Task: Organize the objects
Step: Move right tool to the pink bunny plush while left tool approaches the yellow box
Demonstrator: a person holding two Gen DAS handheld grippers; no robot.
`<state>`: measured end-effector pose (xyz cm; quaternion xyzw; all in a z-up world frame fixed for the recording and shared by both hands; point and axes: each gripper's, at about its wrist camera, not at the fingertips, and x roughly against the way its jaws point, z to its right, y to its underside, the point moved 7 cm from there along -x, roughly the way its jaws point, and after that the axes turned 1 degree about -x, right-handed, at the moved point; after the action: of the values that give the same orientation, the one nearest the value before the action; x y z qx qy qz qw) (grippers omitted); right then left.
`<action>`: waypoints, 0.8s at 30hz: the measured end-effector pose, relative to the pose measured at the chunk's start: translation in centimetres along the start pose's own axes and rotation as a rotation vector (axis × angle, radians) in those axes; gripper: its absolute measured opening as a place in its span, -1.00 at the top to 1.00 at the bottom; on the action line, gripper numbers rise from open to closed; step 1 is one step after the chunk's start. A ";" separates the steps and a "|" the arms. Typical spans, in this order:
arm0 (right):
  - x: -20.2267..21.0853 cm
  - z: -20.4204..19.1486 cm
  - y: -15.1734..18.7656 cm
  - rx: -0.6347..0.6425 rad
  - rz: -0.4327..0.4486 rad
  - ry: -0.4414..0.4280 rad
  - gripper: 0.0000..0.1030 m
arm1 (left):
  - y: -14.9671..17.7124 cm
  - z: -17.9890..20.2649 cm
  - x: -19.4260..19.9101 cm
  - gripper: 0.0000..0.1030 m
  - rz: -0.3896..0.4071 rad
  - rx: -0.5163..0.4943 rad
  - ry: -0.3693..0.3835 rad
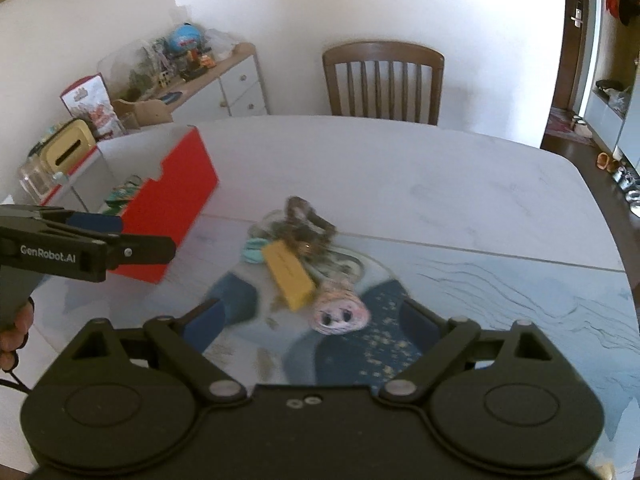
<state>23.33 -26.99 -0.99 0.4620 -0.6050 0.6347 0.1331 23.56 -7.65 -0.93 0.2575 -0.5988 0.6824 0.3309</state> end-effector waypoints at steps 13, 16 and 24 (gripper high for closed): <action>-3.9 3.5 2.3 0.053 -0.067 0.017 -0.81 | 0.5 3.6 -6.7 -1.00 -0.067 0.016 -0.079; -4.7 3.7 2.5 0.067 -0.080 0.003 -0.81 | 0.7 3.6 -8.3 -1.00 -0.091 0.039 -0.103; -6.9 2.9 2.3 0.121 -0.089 -0.033 -0.78 | 1.1 3.3 -10.8 -1.00 -0.129 0.110 -0.113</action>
<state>26.60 -27.43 -8.11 0.5062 -0.5465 0.6557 0.1230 29.56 -12.48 -9.23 0.3515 -0.5603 0.6758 0.3253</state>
